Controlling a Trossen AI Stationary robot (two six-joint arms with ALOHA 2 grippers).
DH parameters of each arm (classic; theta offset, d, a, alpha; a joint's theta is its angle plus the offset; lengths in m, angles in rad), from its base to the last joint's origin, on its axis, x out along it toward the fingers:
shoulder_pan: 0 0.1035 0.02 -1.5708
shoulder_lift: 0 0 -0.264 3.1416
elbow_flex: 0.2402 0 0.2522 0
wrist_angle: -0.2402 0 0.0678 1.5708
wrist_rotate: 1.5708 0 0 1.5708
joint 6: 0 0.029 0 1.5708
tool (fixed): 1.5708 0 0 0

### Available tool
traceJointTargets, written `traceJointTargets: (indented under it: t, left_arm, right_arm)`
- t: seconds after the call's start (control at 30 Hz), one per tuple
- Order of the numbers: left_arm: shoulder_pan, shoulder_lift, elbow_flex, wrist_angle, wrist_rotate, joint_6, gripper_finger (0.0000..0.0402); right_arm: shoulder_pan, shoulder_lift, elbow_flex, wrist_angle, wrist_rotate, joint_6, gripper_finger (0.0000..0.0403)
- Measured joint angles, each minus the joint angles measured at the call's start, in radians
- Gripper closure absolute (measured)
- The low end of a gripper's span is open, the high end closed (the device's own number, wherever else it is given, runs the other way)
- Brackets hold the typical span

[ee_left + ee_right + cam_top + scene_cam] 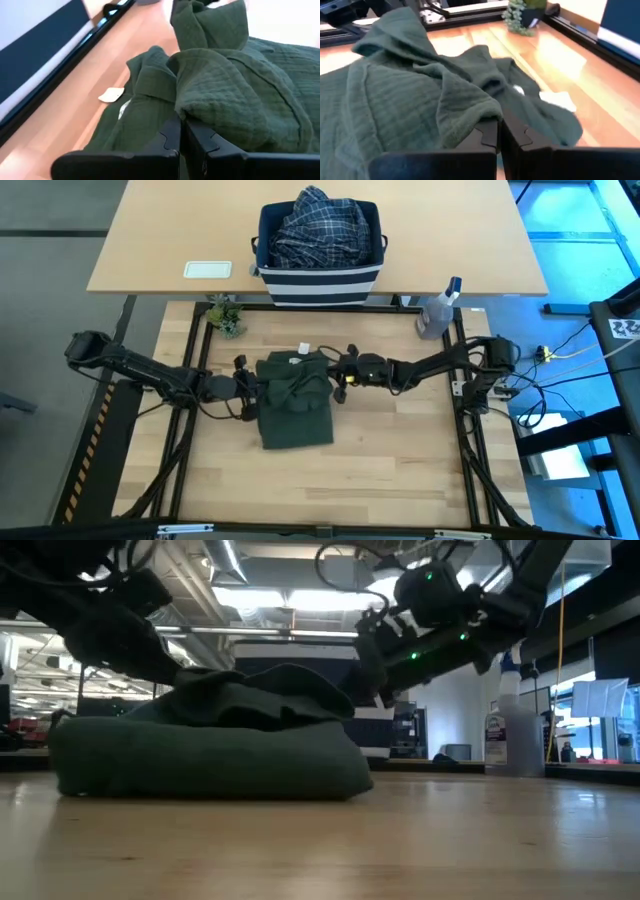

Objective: Fold Laundry from Bin
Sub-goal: Fold the green polo shirt

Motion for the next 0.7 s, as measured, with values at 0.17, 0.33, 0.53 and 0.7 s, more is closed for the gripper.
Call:
traceJointTargets:
  t: [0.17,0.33,0.53,0.7]
  left_arm:
    - [0.049,0.000,0.000,-0.079,-0.017,-0.067,0.0401]
    - [0.054,0.000,0.000,-0.102,-0.018,-0.104,0.0401]
    - [0.055,0.000,0.000,-0.180,-0.121,-0.217,0.0401]
    - [0.054,0.000,0.000,-0.256,-0.150,-0.322,0.0401]
  right_arm:
    - [-0.035,0.053,0.012,0.020,-0.009,0.008,0.0403]
    - [-0.040,0.112,0.061,0.013,-0.052,0.007,0.0403]
    - [-0.039,0.156,0.121,0.012,-0.003,0.012,0.0393]
    - [-0.039,0.162,0.141,-0.008,0.107,0.014,0.0384]
